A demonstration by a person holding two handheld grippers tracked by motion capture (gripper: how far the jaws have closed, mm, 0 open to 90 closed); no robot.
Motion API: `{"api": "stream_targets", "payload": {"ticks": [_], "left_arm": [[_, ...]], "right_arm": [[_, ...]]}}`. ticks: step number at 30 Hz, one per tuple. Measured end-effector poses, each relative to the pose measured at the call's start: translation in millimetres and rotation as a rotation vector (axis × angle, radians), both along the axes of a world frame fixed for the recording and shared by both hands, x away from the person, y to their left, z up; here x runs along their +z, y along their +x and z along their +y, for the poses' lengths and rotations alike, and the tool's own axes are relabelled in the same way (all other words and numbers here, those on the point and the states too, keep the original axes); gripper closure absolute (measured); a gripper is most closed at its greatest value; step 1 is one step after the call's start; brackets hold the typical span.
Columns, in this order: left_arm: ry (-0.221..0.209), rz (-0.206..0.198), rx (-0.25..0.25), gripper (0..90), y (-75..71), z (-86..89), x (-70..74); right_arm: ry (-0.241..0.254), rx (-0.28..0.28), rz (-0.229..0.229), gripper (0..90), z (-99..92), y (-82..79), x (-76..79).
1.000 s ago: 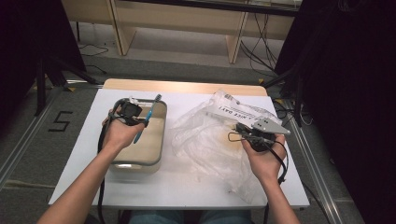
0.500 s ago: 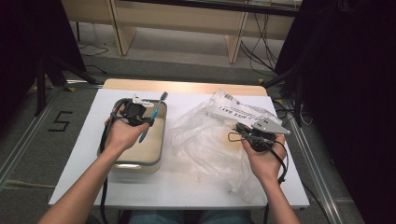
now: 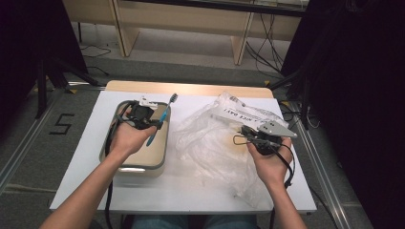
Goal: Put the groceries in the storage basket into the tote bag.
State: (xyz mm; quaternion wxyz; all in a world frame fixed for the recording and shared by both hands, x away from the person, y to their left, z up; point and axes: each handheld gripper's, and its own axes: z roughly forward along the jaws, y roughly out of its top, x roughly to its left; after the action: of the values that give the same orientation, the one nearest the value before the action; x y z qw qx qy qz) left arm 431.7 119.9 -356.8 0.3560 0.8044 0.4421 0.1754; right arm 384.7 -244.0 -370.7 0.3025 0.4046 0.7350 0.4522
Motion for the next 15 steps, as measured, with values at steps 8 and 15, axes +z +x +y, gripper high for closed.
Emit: {"api": "stream_targets", "payload": {"ticks": [8,15], "left_arm": [[-0.004,-0.002,-0.026,83.4,-4.7,-7.6,3.7],[-0.006,-0.01,-0.055,83.4,-10.7,-14.8,7.7]], "right_arm": [[0.001,0.001,0.0,90.0,0.0,0.0,0.0],[0.002,0.001,0.001,90.0,0.1,0.1,0.0]]}}
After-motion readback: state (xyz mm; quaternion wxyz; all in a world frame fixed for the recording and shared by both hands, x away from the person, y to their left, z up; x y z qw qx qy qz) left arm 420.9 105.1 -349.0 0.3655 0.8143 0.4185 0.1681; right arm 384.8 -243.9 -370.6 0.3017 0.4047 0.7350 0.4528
